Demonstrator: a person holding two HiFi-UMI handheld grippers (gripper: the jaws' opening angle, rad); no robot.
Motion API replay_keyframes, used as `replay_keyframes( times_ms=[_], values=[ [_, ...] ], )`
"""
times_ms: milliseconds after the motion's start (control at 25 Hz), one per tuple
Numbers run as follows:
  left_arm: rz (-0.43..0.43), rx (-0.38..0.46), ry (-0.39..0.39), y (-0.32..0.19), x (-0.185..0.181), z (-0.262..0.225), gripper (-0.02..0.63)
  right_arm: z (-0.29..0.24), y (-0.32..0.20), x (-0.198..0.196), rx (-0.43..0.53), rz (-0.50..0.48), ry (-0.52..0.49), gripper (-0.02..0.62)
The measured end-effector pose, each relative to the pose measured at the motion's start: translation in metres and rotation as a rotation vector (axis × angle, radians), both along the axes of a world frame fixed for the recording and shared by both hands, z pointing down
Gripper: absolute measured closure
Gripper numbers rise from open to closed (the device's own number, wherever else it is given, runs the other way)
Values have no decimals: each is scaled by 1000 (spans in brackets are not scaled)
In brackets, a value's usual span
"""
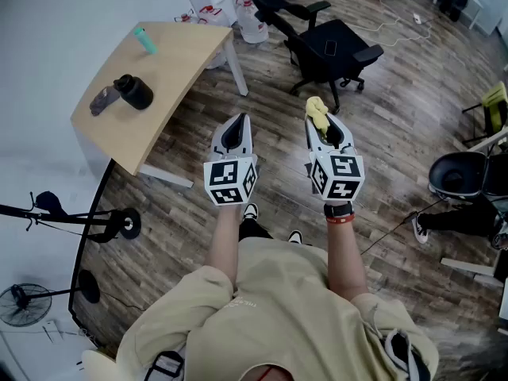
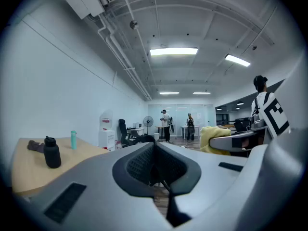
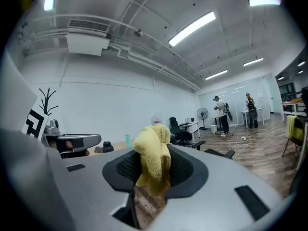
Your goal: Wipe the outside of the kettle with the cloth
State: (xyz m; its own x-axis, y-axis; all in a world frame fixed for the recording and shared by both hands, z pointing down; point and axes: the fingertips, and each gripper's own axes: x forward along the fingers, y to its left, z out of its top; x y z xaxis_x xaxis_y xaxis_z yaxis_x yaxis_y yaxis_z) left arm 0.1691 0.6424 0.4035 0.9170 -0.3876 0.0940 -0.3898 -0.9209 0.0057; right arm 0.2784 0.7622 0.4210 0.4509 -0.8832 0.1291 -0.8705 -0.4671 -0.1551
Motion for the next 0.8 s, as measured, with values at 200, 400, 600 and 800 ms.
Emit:
replay_keyframes(
  times_ms=[200, 400, 600, 800],
  values=[
    [-28, -5, -2, -55, -2, 3, 583, 6, -65, -7, 4, -79, -32, 455],
    [-80, -8, 12, -145, -8, -1, 582, -8, -165, -12, 7, -147, -12, 454],
    [-141, 1, 35, -231, -23, -15, 583, -28, -257, -25, 33, -199, 0, 454],
    [-199, 3, 42, -323, -54, -20, 582, -29, -360, -59, 10, -278, 4, 454]
  ],
)
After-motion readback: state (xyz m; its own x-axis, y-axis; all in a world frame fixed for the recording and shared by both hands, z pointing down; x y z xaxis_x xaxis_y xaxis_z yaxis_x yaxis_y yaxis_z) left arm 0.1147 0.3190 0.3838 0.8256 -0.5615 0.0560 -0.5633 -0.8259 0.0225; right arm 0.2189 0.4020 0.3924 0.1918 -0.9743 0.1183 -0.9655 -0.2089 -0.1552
